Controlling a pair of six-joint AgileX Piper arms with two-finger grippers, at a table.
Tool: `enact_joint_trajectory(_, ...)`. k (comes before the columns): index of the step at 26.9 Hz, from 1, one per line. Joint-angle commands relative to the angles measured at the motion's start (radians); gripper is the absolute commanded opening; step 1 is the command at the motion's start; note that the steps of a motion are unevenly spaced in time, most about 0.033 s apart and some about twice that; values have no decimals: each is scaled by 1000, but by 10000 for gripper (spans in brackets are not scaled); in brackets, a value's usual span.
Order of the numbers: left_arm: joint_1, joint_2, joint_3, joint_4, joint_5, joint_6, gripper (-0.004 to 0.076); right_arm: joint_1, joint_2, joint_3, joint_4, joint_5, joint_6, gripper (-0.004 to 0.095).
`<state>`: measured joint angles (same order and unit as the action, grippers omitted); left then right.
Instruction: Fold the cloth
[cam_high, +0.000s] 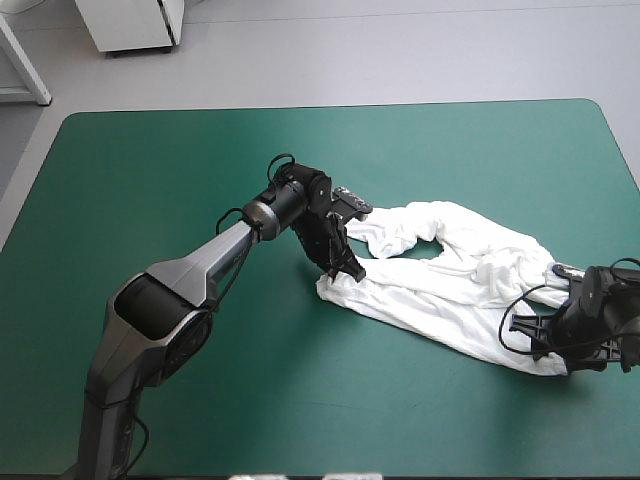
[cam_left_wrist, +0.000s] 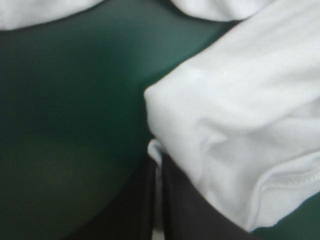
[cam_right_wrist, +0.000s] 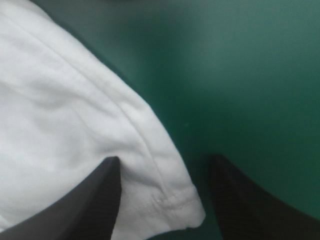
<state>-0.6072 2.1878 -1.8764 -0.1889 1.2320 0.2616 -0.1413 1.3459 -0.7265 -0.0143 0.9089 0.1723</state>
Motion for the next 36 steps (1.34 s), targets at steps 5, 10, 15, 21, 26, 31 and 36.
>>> enact_joint_trajectory(5, -19, -10, 5, -53, 49, -1, -8, -8, 51, 70, 29, -66, 17, 470)
enact_joint_trajectory(10, -19, -10, 5, -55, 49, -5, -8, -8, 50, 114, 25, -66, 46, -20)
enact_joint_trajectory(15, -17, -19, 5, -53, 56, -13, -8, -8, 15, 103, 25, -43, 44, -17)
enact_joint_trajectory(21, 19, -162, -8, -46, 56, -79, -10, -8, -201, -39, 25, 109, -24, -17)
enact_joint_trajectory(26, 81, -334, -8, -44, 45, -121, -10, -6, -350, -208, 68, 168, -55, -17)
enact_joint_trajectory(31, 136, -582, -8, 9, -26, -147, -10, -6, -428, -402, 169, 191, -147, -17)
enact_joint_trajectory(36, 133, -852, -8, 137, -128, -237, -10, 21, -437, -637, 246, 192, -226, -17)
